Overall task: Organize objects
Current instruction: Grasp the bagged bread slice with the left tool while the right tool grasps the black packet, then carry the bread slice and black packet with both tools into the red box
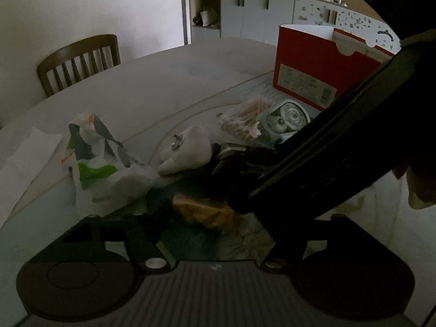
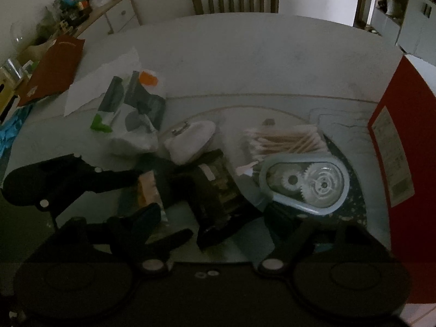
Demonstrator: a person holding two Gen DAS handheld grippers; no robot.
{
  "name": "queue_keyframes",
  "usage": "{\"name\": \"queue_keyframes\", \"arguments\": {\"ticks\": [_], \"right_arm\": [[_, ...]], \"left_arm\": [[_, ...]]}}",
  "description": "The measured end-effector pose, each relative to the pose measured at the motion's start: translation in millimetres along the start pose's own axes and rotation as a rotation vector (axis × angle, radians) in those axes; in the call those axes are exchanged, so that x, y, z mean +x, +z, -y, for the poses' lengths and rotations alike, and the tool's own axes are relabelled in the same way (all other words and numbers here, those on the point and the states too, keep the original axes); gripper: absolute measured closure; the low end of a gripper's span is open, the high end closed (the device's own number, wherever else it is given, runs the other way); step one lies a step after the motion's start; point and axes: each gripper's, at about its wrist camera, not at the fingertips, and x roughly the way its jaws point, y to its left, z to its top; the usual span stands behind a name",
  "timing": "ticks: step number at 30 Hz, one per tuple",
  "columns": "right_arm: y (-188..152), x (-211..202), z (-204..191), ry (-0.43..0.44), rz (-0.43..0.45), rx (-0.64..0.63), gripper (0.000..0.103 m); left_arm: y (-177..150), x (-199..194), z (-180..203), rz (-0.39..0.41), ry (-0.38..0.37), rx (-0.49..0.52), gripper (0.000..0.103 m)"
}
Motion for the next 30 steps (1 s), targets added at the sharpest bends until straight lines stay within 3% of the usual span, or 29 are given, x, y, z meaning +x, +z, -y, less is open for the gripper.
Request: {"name": "queue_keyframes", "arguments": {"ticks": [3, 4, 9, 19, 30], "right_arm": [[2.4, 0.0, 0.8, -0.003, -0.007, 0.016, 0.048], [2.9, 0.2, 1.2, -0.009, -0.011, 0.016, 0.048], [0.2, -3.6, 0.9, 0.003, -0.002, 0.009, 0.055], [-18.3, -29.3, 5.4, 0.018, 0.02, 0.032, 0.057], [-41.7, -92.4, 22.0, 0.025, 0.101, 0.064, 0.057]], "left_arm": [[0.0, -1.1, 0.6, -0.004, 0.005, -0.007, 0.038], [0.1, -2.2, 1.1, -0.003, 0.005, -0.008, 0.046], [-0.7, -5.3, 2.4, -0.016, 0.016, -0.024, 0.05], [-9.3, -23.2, 6.2, -0.041, 0.022, -0.078, 0.052], [0.2, -64.6, 24.9, -0.004, -0.017, -0.121, 0.052]]}}
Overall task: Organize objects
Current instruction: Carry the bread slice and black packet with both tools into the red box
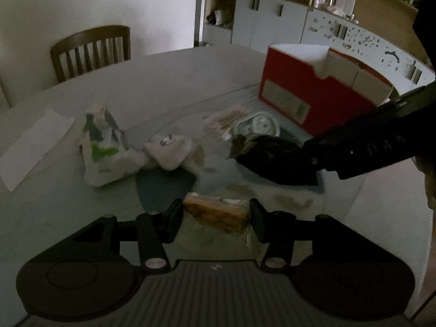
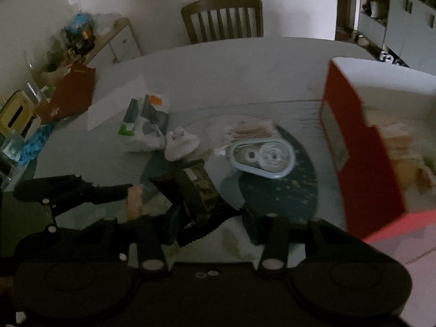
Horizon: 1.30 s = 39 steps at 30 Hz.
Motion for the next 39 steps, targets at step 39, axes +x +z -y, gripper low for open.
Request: {"name": "queue_keyframes", "arguments": {"ticks": [39], "right_arm": [[-6.7, -126.8, 189.6, -0.313, 0.282, 0.157, 0.057]], "left_arm": [[127.6, 3.8, 207.8, 0.172, -0.089, 0.247, 0.052]]}}
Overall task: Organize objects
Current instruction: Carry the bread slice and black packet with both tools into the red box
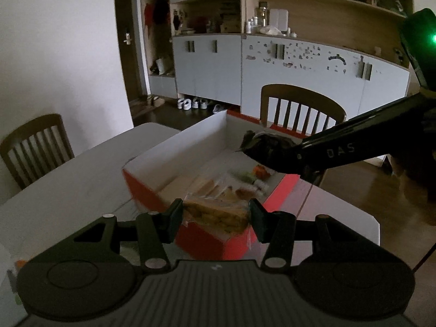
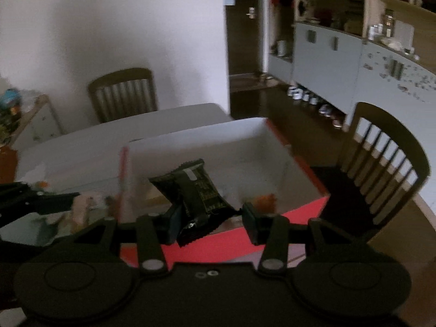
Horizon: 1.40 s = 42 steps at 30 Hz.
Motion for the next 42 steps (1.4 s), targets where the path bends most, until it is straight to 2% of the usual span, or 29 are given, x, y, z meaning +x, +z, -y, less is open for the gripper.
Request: {"name": "queue_keyframes", "arguments": {"ticks": [8, 15, 23, 32, 42], "right_arm": [[7.7, 19.8, 35.2, -0.039, -0.002, 0.014, 0.057], [16.5, 39.6, 50.8, -0.04, -0.018, -0.006, 0.057], [19.4, 69.8, 57.4, -0.039, -0.066, -0.052, 0.057], [12.0, 106.4, 59.1, -0.02, -0.158, -0.107, 0.057], [5.2, 129.5, 40.8, -0.032, -0.21, -0.199, 0.057]], "left_arm": [[29.6, 42.7, 19.7, -0.014, 0.009, 0.042, 0.052], [53.1, 78.5, 9.7, -0.032, 0.033, 0.043, 0.052], [70.9, 135.7, -2.5, -0.113, 0.034, 0.016, 0.052], [83.4, 197.2, -9.4, -0.216, 0.02, 0.012, 0.052], [80.7, 245.0, -4.9, -0.325, 0.006, 0.04, 0.052]]}}
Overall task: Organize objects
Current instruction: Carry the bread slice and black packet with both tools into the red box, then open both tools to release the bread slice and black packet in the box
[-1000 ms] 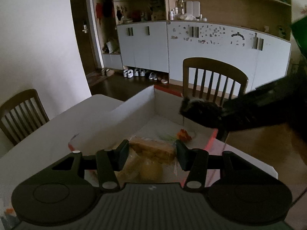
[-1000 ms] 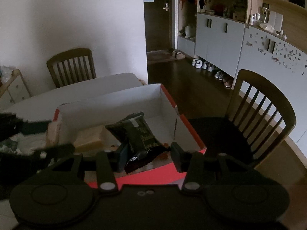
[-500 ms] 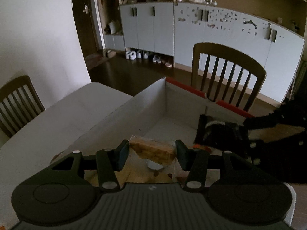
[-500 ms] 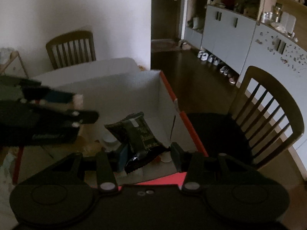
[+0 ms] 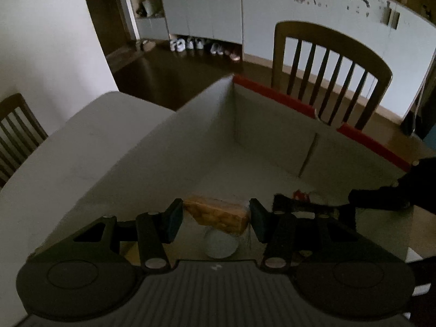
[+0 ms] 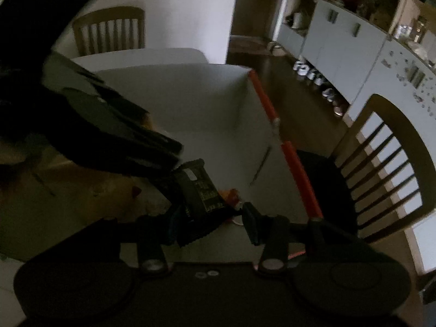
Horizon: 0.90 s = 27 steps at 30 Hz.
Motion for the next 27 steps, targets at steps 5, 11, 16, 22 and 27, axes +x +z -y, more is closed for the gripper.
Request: {"name": "queue_keyframes", "arguments": {"ticks": [5, 11, 16, 22, 27], "right_arm": [[-1.7, 1.6, -15.8, -0.017, -0.005, -0.065, 0.057], [-3.6, 7.5, -22.6, -0.017, -0.034, -0.053, 0.056], [-1.1, 7.9, -15.5, -0.012, -0.036, -0.044, 0.055], [1.4, 5.7, -12.0, -0.004, -0.027, -0.038, 0.052], [0.0, -1.7, -8.2, 0.015, -0.001, -0.024, 0.045]], "left_arm": [[-0.5, 16.5, 0.0, -0.051, 0.004, -0.004, 0.052], [-1.0, 28.8, -7.9, -0.11, 0.001, -0.035, 0.051], [-6.5, 34.7, -8.0, -0.143, 0.018, -0.031, 0.051], [-8.4, 32.6, -11.6, -0.156, 0.044, -0.042, 0.038], [-11.8, 22.1, -14.0, -0.128, 0.032, -0.065, 0.037]]}}
